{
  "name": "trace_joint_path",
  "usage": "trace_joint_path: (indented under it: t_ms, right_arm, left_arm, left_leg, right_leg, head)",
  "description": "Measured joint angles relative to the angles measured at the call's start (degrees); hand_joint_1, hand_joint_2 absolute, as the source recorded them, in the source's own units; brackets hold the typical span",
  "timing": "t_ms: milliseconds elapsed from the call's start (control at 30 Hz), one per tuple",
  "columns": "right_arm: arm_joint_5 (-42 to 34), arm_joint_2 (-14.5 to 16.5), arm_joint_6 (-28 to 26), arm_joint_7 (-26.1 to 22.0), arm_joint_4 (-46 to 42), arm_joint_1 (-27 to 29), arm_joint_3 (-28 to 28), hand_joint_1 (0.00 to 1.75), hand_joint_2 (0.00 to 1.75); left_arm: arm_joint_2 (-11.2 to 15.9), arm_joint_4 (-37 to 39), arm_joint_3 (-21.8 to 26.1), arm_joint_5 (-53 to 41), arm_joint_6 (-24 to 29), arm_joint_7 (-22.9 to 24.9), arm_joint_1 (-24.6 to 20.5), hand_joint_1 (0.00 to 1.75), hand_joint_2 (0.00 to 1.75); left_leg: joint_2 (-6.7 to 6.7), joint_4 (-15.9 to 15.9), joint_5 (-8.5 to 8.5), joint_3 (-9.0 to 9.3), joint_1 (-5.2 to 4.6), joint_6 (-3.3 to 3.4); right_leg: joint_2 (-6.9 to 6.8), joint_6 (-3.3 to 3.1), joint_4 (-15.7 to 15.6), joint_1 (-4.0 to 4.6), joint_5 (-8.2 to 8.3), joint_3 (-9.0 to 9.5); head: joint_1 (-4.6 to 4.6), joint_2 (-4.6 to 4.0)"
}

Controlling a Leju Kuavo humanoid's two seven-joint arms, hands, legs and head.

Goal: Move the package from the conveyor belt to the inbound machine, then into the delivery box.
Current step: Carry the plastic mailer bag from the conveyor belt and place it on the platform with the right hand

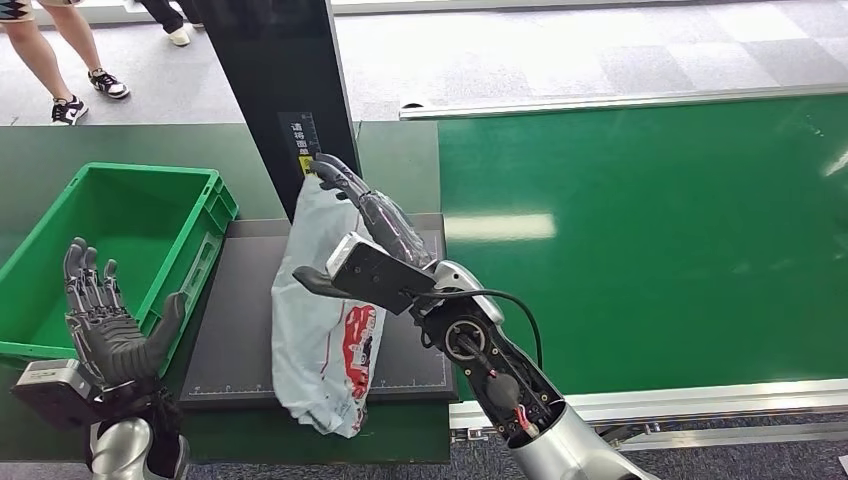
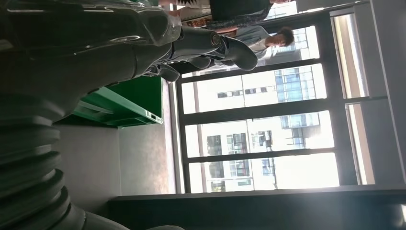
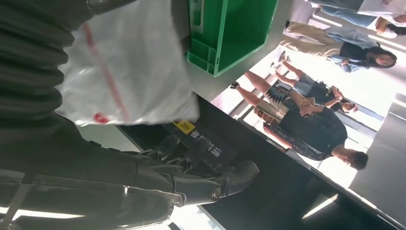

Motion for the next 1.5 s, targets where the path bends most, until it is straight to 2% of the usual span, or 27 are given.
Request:
trace_joint_path:
  t_ms: [367,467,567,700,867,1000,1100,1300,1500]
  right_arm:
    - [-2.12,0.29,0.23,-0.17,2.24,-0.38,-0.13,0.0,0.0]
    - [-4.54,0.38,0.03,-2.4,2.36,-0.21,-1.07,0.0,0.0]
    - [-6.87,0.27,-1.39,-4.42,2.28,0.52,-2.94,0.0,0.0]
    - [-8.39,-0.73,-3.77,-6.57,0.73,3.66,-6.12,0.0,1.75]
    - [-9.2,-3.36,-6.57,-8.56,-3.59,9.41,-9.98,0.0,1.75]
    - [-9.44,-4.84,-7.65,-8.8,-6.1,12.06,-11.61,0.0,1.75]
    - [-10.03,-5.72,-9.53,-8.82,-8.56,14.47,-13.22,0.0,1.75]
    - [-9.19,-6.87,-10.93,-9.68,-15.16,19.89,-16.27,0.0,1.75]
    - [-8.84,-7.43,-10.93,-9.82,-18.45,21.89,-17.1,0.0,1.75]
  left_arm:
    - [-0.21,-0.16,0.55,-1.95,-0.95,0.55,0.21,0.0,1.75]
    - [-0.25,-0.86,-0.23,-6.44,-2.42,1.97,0.62,0.0,1.75]
    - [-0.19,-1.84,-3.32,-12.76,-4.26,4.07,1.18,0.0,1.75]
    - [0.85,-2.78,-9.96,-21.17,-7.01,7.71,1.54,0.0,1.75]
    - [3.81,-2.97,-18.27,-29.5,-10.24,11.5,0.83,0.0,1.75]
    - [5.42,-2.45,-21.76,-31.74,-10.99,12.53,-0.53,0.0,1.75]
    - [7.08,0.47,-24.76,-34.72,-11.55,13.9,-3.3,0.0,1.75]
    - [10.06,9.85,-30.21,-39.29,-8.07,15.52,-9.06,0.0,1.75]
    - [11.26,13.98,-32.49,-39.74,-7.28,15.54,-10.64,0.0,1.75]
  left_leg:
    - [0.0,0.0,0.0,0.01,0.0,0.0]
    - [0.01,0.01,0.0,0.01,0.0,0.0]
    - [0.01,0.02,0.0,0.02,-0.01,0.0]
    - [-0.01,0.03,-0.01,0.02,-0.04,0.01]
    - [0.02,0.03,-0.03,0.0,-0.04,0.01]
    - [0.02,0.03,-0.03,0.03,-0.02,0.0]
    - [-0.05,0.03,-0.02,0.03,-0.02,-0.01]
    - [0.03,0.03,-0.02,0.02,-0.03,0.0]
    - [0.03,0.02,-0.03,0.02,-0.03,0.0]
  right_leg:
    - [0.0,0.0,0.0,0.0,0.0,-0.01]
    - [0.0,0.0,-0.01,0.0,0.0,-0.03]
    - [0.0,0.0,-0.01,-0.02,0.0,-0.04]
    - [0.0,0.01,-0.03,-0.06,0.0,-0.05]
    - [0.02,0.01,-0.04,-0.07,0.01,-0.06]
    - [0.02,0.0,-0.04,-0.05,0.0,-0.1]
    - [-0.06,0.0,-0.03,-0.04,0.0,-0.05]
    - [0.0,0.01,-0.03,-0.05,0.02,-0.04]
    - [0.0,0.0,-0.03,-0.05,0.01,-0.08]
  head:
    - [-0.01,0.0]
    - [-0.01,0.0]
    - [0.01,0.0]
    - [0.01,0.0]
    - [-0.01,0.0]
    - [-0.02,0.0]
    - [-0.01,0.0]
    - [-0.01,0.0]
    - [-0.01,0.0]
